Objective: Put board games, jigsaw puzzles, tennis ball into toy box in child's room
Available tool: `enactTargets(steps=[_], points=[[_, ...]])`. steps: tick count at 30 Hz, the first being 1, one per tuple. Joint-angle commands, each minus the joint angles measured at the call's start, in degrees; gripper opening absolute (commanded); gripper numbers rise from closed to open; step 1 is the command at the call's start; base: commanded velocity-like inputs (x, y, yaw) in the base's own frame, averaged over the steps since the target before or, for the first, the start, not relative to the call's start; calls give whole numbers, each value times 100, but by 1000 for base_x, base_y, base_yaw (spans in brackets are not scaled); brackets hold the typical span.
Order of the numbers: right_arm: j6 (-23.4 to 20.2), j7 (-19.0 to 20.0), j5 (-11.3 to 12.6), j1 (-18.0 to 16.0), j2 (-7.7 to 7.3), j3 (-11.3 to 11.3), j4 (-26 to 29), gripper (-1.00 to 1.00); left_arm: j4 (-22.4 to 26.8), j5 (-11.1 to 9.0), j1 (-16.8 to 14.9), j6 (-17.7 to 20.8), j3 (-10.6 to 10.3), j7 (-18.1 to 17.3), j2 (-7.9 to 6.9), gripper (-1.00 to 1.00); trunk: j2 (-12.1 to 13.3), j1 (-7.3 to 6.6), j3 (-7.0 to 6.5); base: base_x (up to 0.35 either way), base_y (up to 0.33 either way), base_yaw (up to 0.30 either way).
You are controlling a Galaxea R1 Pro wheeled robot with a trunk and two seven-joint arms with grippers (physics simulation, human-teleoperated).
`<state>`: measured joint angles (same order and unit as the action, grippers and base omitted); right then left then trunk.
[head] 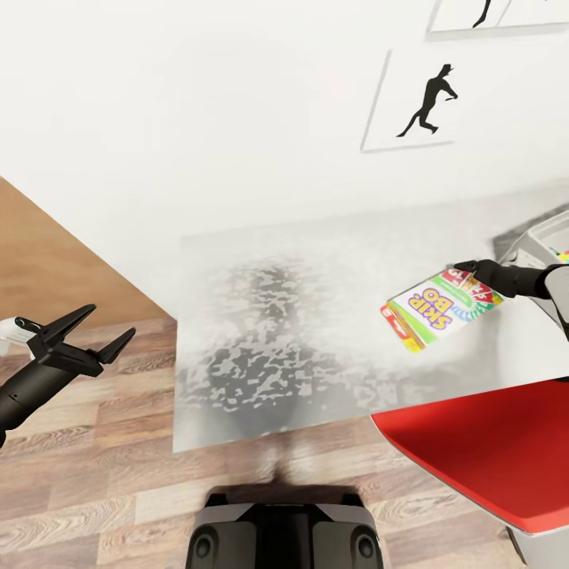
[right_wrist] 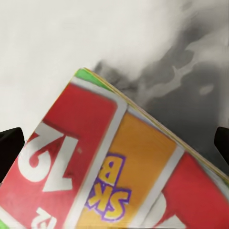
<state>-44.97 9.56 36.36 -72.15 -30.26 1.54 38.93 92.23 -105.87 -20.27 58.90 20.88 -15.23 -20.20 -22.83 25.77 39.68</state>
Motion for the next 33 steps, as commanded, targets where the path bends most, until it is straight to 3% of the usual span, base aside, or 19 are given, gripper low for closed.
enactTargets(steps=[1,13,33], points=[[-29,36,-34,-4,1,16,1,100,-3,48,-4,17,3,-50,-1,100,-9,2,7,-107,72,0],[-34,44,-33,-3,17,2,51,100,-3,48,-4,17,3,-50,-1,100,-9,2,7,-132,100,0],[-112,271,-33,-19,90,-139,275,100,-3,48,-4,17,2,-42,-1,100,-9,2,7,-15,12,0]])
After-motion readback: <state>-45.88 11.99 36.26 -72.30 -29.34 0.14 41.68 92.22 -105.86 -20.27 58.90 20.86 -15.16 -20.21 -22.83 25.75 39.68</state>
